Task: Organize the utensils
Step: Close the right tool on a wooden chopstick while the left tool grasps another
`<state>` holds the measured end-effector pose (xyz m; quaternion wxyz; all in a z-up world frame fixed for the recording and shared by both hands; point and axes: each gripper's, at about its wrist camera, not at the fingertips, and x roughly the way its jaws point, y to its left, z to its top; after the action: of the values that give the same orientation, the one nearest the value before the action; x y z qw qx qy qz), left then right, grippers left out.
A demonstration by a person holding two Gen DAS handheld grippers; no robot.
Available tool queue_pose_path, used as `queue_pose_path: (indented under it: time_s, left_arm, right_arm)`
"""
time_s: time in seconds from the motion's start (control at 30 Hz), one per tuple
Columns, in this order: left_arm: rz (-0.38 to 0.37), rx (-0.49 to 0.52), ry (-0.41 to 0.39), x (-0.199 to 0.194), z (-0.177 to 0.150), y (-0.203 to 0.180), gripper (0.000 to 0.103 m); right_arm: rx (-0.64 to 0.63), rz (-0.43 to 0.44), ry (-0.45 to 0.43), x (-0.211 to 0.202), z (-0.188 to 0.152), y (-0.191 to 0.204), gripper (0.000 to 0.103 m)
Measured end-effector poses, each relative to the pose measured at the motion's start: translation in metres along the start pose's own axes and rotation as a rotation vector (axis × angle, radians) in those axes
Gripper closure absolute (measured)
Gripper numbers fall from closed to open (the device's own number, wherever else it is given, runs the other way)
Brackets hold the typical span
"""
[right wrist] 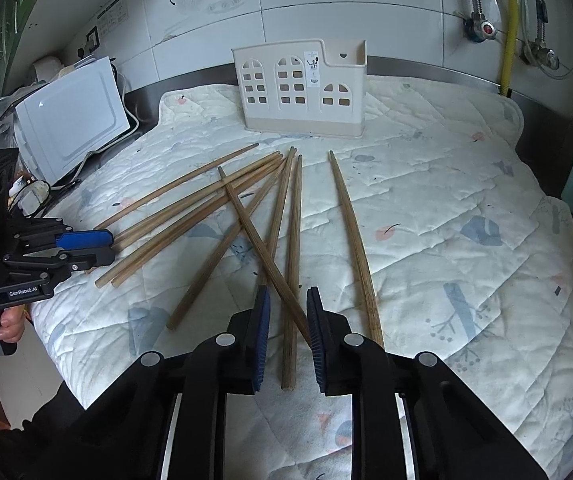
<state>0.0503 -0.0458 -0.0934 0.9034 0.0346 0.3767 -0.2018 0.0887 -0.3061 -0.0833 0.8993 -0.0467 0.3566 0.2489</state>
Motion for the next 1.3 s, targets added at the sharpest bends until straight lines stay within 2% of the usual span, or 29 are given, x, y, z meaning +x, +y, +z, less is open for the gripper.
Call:
queue_pose_path:
  time_s: [0.2, 0.53, 0.97, 1.2, 1.3]
  left_arm:
    - [-0.016, 0.017, 0.017, 0.003, -0.003, 0.000, 0.083]
    - [0.049, 0.095, 0.023, 0.010, -0.004, -0.010, 0.083]
    - [0.075, 0.090, 0.005, 0.009, -0.006, -0.013, 0.089]
    - [0.076, 0.082, 0.003, 0.009, -0.006, -0.012, 0.091]
    - [0.073, 0.067, 0.001, 0.008, -0.005, -0.011, 0.092]
  right_arm:
    - [-0.020, 0.002, 0.001, 0.003, 0.000, 0.000, 0.089]
    - [-0.050, 0.000, 0.011, 0.009, 0.000, 0.001, 0.089]
    - [-0.124, -0.015, 0.012, 0.015, -0.004, 0.010, 0.089]
    - [-0.171, -0.032, 0.002, 0.011, -0.005, 0.020, 0.096]
    - [-0.145, -0.032, -0.017, 0.006, -0.004, 0.018, 0.096]
